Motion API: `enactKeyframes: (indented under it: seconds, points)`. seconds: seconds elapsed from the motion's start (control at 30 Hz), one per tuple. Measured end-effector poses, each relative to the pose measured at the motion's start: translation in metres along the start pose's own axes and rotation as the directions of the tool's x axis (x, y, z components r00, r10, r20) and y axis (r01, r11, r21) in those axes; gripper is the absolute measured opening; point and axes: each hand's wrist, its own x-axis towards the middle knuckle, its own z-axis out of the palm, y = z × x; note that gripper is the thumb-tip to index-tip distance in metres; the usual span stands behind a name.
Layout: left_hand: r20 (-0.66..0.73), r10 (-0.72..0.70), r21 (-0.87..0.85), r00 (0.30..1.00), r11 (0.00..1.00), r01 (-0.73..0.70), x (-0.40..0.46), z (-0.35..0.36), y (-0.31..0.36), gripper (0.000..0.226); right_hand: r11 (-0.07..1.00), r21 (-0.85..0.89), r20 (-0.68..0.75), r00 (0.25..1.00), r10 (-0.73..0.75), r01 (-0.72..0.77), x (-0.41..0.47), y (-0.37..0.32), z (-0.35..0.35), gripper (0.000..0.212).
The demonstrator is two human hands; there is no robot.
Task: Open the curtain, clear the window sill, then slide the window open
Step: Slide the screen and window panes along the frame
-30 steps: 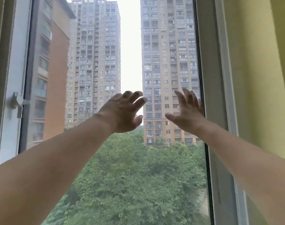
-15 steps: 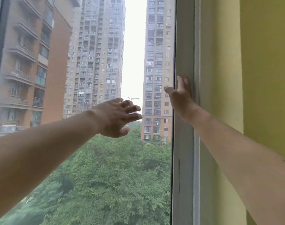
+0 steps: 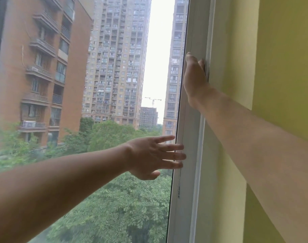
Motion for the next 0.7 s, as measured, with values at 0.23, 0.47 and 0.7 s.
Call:
enactKeyframes:
  seconds: [0.23, 0.47, 0.7]
  points:
    - [-0.021, 0.056, 0.031, 0.998, 0.998, -0.055, 0.030, -0.009, -0.004, 0.065, 0.997, 0.076, -0.004, 1.000, 0.003, -0.003, 0.003, 0.001, -0.004, 0.061]
    - [-0.111, 0.042, -0.002, 0.993, 0.999, -0.042, 0.048, -0.018, -0.002, 0.056, 0.999, 0.042, 0.012, 1.000, -0.006, 0.006, -0.001, 0.002, -0.004, 0.062]
    - [-0.177, -0.013, -0.092, 0.984, 0.996, -0.004, 0.050, -0.016, -0.002, 0.050, 0.999, 0.048, 0.110, 0.994, 0.000, -0.005, -0.004, 0.005, -0.010, 0.069]
